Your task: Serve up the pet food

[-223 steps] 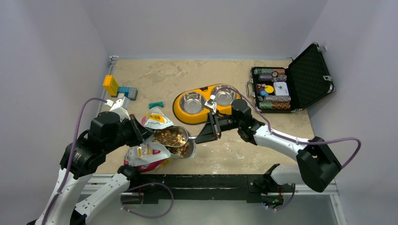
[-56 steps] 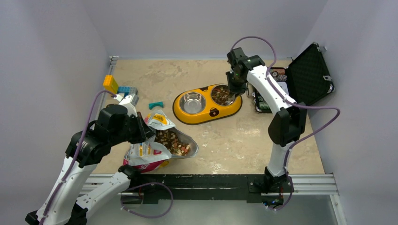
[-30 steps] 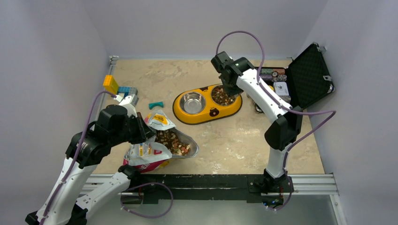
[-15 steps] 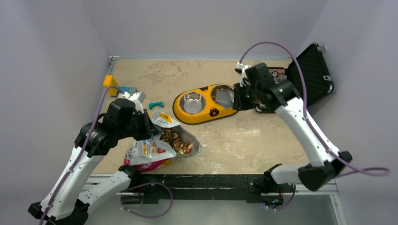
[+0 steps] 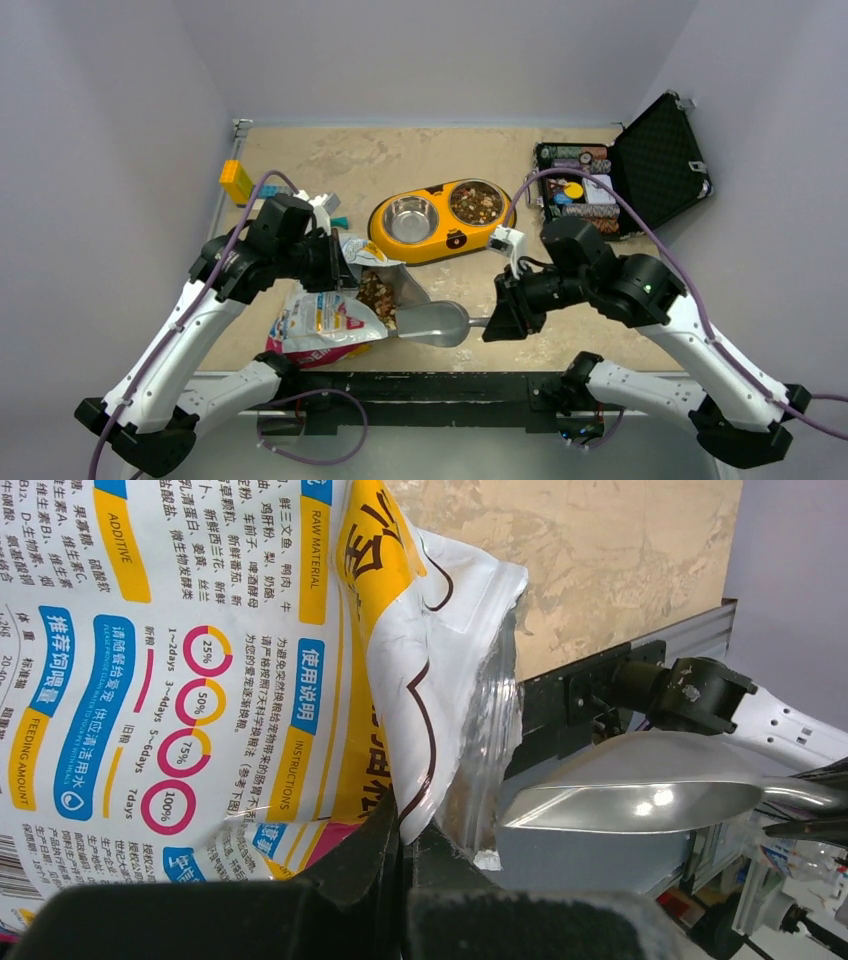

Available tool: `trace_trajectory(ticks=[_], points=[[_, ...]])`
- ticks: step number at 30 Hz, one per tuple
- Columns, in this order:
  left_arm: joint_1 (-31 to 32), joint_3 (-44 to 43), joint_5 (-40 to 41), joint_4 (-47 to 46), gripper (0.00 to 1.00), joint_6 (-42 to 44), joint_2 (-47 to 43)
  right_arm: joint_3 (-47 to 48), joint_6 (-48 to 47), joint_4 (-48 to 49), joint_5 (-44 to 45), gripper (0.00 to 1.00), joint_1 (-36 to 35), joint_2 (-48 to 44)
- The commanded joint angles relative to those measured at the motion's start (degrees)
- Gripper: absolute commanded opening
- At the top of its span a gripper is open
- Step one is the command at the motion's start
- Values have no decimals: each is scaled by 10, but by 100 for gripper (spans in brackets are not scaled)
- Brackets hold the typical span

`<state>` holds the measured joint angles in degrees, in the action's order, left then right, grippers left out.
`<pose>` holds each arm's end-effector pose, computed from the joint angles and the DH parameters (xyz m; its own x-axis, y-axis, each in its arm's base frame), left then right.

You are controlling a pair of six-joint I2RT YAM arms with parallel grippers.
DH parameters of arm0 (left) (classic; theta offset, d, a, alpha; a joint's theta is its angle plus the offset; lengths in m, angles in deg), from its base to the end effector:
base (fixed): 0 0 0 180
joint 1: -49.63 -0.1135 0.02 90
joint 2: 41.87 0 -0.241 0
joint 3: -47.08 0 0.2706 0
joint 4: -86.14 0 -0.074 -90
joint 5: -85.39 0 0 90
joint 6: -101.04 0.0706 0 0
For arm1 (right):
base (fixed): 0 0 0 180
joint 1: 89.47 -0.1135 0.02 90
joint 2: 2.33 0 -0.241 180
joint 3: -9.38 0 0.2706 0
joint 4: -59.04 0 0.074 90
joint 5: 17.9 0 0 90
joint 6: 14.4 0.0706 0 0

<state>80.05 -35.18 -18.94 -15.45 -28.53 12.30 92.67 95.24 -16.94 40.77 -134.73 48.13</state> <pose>0.1710 -0.1207 0.3267 -0.9109 -0.1809 -0.3708 0.0604 0.8306 -0.5536 0.1090 0.1622 0.3542 -0.7471 -0.3460 -0.5676 -0.6611 0.4758 0.5801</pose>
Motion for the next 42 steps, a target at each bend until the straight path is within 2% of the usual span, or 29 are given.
trace_trajectory(ticks=[1, 3, 8, 10, 13, 19, 22, 28, 32, 37, 42], points=[[-1, -16, -20, -36, 0, 23, 10, 12, 7, 5, 5, 0, -38, 59], [-1, -14, -42, -43, 0, 21, 10, 31, 22, -9, 85, 0, -46, 97], [-1, 23, -115, -94, 0, -2, -1, 121, 49, -38, 155, 0, -58, 235], [-1, 32, -143, -107, 0, -16, 0, 170, 47, -54, 151, 0, -70, 275], [-1, 31, -132, -87, 0, -16, -6, 210, 28, -60, 125, 0, -73, 262], [-1, 31, -93, -74, 0, -11, -11, 201, 6, -101, 185, 0, -72, 177], [-1, 26, -101, -79, 0, -12, -1, 195, 6, -85, 162, 0, -73, 179], [-1, 5, -113, -69, 0, 0, 15, 207, 54, -24, 157, 0, -89, 249], [-1, 6, -125, -78, 0, -10, 15, 238, 74, -62, 208, 0, -97, 338], [-1, 27, -149, -111, 0, -56, 10, 219, 76, -82, 273, 0, -106, 382], [-1, 64, -156, -178, 0, -123, -15, 255, 68, -5, 208, 0, -121, 452]])
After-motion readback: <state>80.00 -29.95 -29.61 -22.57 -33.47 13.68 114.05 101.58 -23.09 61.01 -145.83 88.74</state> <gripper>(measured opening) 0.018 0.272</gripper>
